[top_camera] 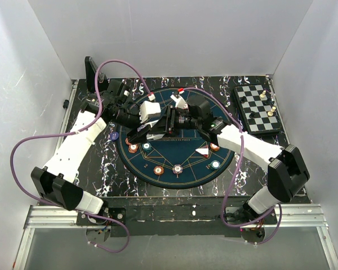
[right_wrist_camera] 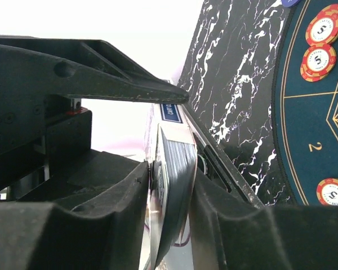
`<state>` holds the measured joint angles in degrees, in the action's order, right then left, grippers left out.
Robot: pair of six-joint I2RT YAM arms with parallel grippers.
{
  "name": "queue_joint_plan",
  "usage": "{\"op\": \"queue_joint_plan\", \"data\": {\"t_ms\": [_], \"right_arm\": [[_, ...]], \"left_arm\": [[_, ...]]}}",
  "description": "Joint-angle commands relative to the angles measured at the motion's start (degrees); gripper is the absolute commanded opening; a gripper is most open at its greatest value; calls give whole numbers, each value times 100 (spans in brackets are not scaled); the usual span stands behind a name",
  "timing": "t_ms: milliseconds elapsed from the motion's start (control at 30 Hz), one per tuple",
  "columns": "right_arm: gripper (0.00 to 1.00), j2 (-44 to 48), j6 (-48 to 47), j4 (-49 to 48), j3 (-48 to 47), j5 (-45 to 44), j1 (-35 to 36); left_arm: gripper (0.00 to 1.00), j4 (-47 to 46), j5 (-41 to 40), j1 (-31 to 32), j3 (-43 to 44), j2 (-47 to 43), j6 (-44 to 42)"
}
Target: Distribute texas hold em gaming equipment
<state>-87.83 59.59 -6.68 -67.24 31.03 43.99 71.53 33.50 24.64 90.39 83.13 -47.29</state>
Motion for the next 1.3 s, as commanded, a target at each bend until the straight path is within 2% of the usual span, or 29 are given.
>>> {"op": "queue_joint_plan", "data": {"t_ms": [0,33,100,167,200,267,333,600,767,833,1067,1267], "right_arm": [[34,-59,254,-527,-61,263,40],[29,-41,281,-588,-26,290,31],[21,29,307,-659,44,264,31],[14,99,316,-686,80,246,31],[11,126,316,-677,88,246,22],[1,178,342,-660,132,255,-13],[1,249,404,-668,202,255,-48],[1,583,518,-800,624,334,-206],[1,759,562,-782,800,360,-364],[1,759,615,-800,792,422,-391],[1,689,764,-739,555,510,-391],[1,583,773,-651,265,527,-365]], "left_arm": [[19,-183,122,41,286,-61,185],[21,-183,122,49,321,-34,220],[30,-157,122,58,391,27,273],[49,-139,148,49,462,45,316],[64,-165,148,58,471,28,351],[87,-253,157,58,384,-60,369],[98,-446,201,58,234,-261,439],[98,-939,517,-134,-215,-781,510],[98,-895,1885,-1170,5,-702,449],[98,-956,2169,-1356,-179,-807,256],[98,-1264,2354,-1348,-1031,-1211,-333],[98,-834,2548,-1348,-1041,-1072,-851]]}}
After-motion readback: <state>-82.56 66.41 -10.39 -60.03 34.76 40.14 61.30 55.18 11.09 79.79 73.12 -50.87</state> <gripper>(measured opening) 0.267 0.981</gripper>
